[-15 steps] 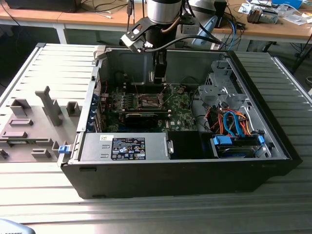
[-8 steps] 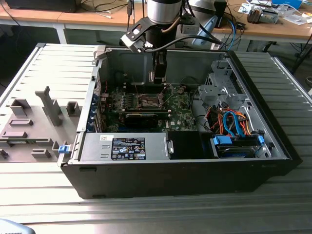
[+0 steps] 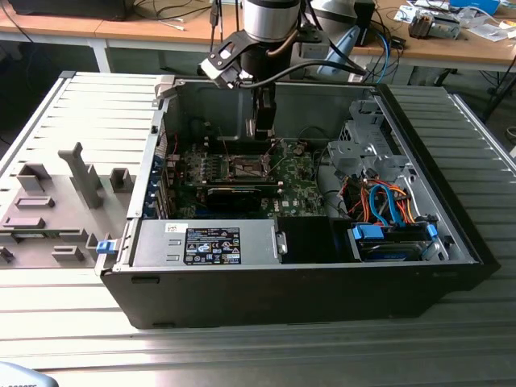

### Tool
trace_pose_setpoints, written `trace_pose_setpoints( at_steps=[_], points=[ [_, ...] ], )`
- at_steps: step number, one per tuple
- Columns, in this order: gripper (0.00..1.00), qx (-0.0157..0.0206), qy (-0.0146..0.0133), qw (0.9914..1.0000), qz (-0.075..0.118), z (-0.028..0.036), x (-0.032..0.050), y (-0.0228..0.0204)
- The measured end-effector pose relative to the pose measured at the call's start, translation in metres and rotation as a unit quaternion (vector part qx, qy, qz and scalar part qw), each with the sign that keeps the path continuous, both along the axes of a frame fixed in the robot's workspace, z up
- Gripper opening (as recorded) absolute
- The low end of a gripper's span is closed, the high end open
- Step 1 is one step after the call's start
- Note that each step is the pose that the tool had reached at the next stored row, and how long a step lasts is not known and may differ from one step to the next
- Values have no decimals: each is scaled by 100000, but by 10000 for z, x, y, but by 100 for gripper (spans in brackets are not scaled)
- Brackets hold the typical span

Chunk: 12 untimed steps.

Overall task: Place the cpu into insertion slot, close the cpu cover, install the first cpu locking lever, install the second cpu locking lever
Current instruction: 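Place the cpu into insertion slot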

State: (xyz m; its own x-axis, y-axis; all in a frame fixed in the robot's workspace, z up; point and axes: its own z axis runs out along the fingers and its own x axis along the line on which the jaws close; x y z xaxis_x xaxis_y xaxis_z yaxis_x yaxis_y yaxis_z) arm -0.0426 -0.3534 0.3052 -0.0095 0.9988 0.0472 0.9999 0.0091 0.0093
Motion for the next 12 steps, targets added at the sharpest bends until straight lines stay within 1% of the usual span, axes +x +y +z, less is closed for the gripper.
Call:
trace_pose_setpoints(
  at_steps=[12],
  points=[
    [54, 1, -2, 100000, 1, -27, 0, 0]
  ],
)
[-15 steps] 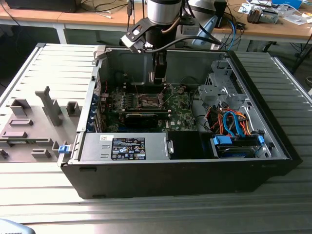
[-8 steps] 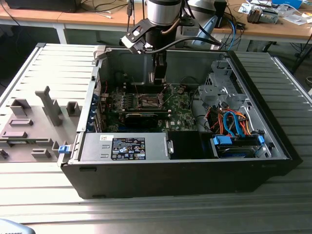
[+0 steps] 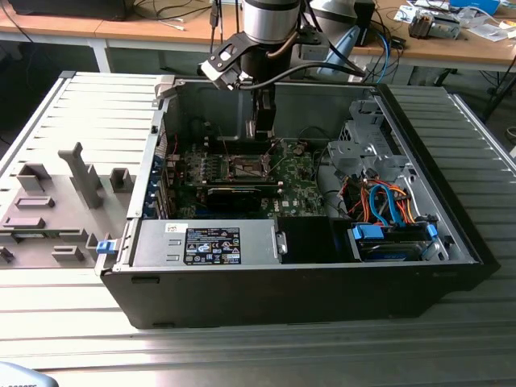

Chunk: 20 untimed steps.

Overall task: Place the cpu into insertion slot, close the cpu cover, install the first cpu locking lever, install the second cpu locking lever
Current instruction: 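Place the cpu into insertion slot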

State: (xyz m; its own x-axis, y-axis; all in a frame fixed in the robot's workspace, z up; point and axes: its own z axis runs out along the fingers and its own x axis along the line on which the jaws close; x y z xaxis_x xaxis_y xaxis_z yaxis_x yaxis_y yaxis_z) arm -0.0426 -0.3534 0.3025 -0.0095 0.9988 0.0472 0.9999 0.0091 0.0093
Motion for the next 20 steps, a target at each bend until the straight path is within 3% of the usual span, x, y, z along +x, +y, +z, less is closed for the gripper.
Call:
trace_pose_setpoints(
  at_steps=[20],
  points=[
    [54, -2, 2, 100000, 1, -59, 0, 0]
  ],
)
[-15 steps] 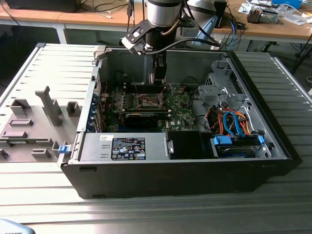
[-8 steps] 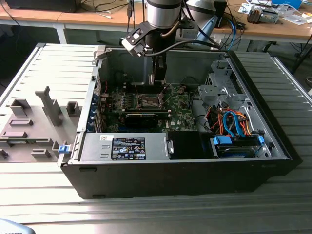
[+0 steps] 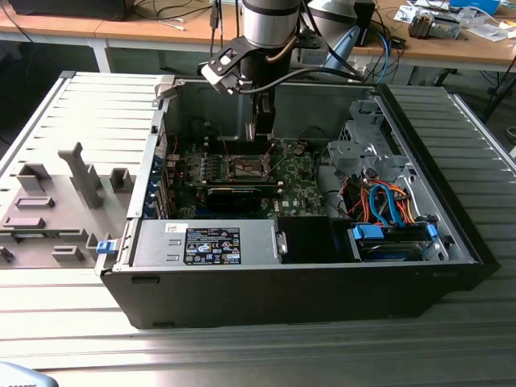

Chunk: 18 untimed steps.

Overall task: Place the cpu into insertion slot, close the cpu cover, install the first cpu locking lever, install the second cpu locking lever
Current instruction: 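Place the cpu into insertion slot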

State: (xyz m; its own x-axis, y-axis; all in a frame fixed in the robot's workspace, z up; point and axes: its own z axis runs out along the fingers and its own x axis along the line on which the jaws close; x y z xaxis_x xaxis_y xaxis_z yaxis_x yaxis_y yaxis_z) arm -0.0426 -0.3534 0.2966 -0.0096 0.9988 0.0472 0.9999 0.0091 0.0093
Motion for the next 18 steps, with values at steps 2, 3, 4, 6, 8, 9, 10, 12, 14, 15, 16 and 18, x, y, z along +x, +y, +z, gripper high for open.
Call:
trace_pose_setpoints(
  at_steps=[2, 3, 4, 6, 8, 9, 10, 12, 14, 15, 16, 18],
  points=[
    [54, 4, -1, 100000, -1, -4, 0, 0],
    [54, 1, 0, 100000, 2, -5, 0, 0],
    [54, 3, -1, 100000, 1, -6, 0, 0],
    [54, 1, -1, 100000, 0, -10, 0, 0],
    [54, 2, -1, 100000, -1, -14, 0, 0],
    [54, 2, 1, 100000, -1, -17, 0, 0],
    [54, 0, 2, 100000, 1, -20, 0, 0],
    [54, 2, -1, 100000, 1, -32, 0, 0],
    [54, 1, 0, 100000, 0, -45, 0, 0],
    [54, 2, -2, 100000, 0, -47, 0, 0],
    [54, 2, 0, 100000, 0, -49, 0, 0],
    [54, 0, -1, 100000, 0, -53, 0, 0]
  ],
)
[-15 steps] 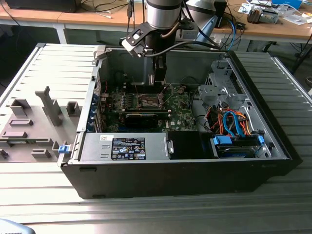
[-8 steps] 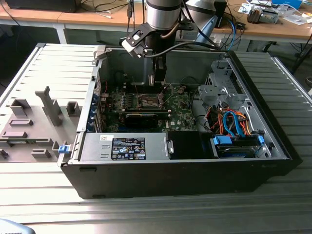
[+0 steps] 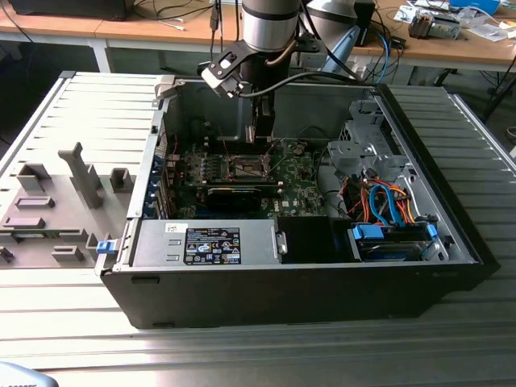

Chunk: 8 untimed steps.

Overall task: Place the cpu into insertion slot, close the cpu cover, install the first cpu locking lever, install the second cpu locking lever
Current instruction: 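Place the cpu into insertion slot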

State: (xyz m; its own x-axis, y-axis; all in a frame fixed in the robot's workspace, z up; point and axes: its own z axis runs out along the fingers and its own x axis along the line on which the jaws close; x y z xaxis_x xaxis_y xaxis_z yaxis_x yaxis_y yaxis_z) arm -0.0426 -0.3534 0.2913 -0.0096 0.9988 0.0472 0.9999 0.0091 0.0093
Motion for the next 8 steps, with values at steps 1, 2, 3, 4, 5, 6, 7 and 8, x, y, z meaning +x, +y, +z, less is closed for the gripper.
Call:
trace_pose_setpoints(
  at_steps=[1, 2, 3, 4, 5, 6, 7, 8],
  points=[
    [54, 2, 0, 100000, 1, -2, 0, 0],
    [54, 0, 2, 100000, 0, -3, 0, 0],
    [54, -1, 2, 100000, 2, -5, 0, 0],
    [54, 1, 0, 100000, 0, -7, 0, 0],
    [54, 3, 1, 100000, -2, -9, 0, 0],
    [54, 1, 1, 100000, 0, -11, 0, 0],
    [54, 1, 2, 100000, 0, -12, 0, 0],
    [54, 2, -1, 100000, 0, -14, 0, 0]
  ],
)
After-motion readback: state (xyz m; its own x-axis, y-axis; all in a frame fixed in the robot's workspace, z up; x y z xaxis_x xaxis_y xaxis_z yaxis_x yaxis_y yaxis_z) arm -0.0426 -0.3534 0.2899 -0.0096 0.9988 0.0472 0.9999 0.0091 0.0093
